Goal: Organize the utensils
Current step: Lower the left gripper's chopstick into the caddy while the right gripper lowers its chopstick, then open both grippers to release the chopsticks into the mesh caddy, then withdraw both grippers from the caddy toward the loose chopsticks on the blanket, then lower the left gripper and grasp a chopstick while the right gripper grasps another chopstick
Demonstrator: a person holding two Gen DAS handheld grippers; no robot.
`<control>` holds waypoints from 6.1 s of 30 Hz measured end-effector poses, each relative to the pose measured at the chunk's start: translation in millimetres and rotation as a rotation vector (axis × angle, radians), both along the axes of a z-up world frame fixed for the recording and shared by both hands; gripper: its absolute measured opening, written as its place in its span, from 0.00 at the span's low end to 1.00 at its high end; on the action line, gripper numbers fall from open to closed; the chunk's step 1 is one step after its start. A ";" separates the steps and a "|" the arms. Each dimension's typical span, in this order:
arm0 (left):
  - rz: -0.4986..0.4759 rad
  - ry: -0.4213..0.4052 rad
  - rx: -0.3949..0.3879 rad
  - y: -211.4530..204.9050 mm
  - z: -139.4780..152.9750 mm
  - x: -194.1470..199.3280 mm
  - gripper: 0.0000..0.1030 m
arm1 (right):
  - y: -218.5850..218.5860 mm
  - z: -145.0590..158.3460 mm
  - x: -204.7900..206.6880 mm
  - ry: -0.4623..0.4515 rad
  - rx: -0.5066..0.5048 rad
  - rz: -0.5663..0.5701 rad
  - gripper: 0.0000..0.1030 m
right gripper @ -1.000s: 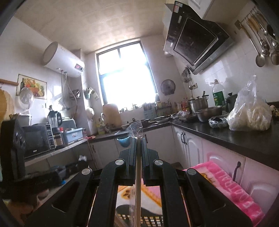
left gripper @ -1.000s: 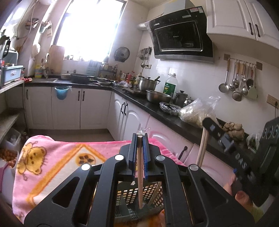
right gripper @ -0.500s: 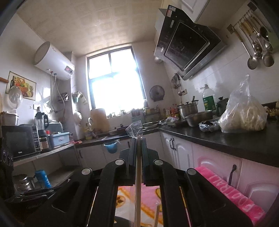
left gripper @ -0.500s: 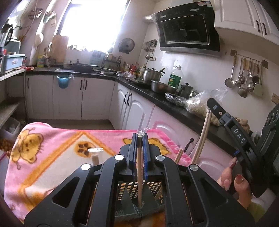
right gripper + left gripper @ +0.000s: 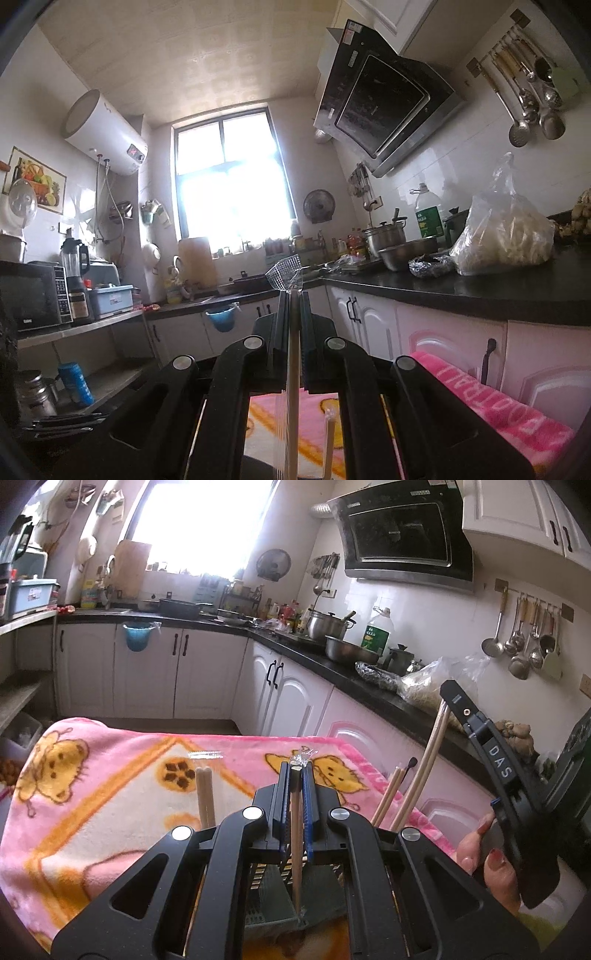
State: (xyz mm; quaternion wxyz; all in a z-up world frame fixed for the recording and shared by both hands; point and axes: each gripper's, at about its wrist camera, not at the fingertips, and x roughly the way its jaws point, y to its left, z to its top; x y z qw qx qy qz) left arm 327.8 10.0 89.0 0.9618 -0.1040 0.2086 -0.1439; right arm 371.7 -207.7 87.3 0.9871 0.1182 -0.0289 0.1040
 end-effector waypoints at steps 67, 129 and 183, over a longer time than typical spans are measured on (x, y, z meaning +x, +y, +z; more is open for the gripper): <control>0.039 0.056 -0.045 22.2 -18.7 -46.6 0.41 | -33.3 -23.2 -70.5 0.260 0.003 0.152 0.46; 0.047 0.166 0.029 15.8 -66.7 -171.2 0.89 | -15.8 -68.2 -191.3 0.511 -0.270 0.307 0.45; -0.078 0.564 -0.046 7.9 -162.8 -100.1 0.10 | -1.4 -154.2 -107.8 1.029 -0.207 0.373 0.20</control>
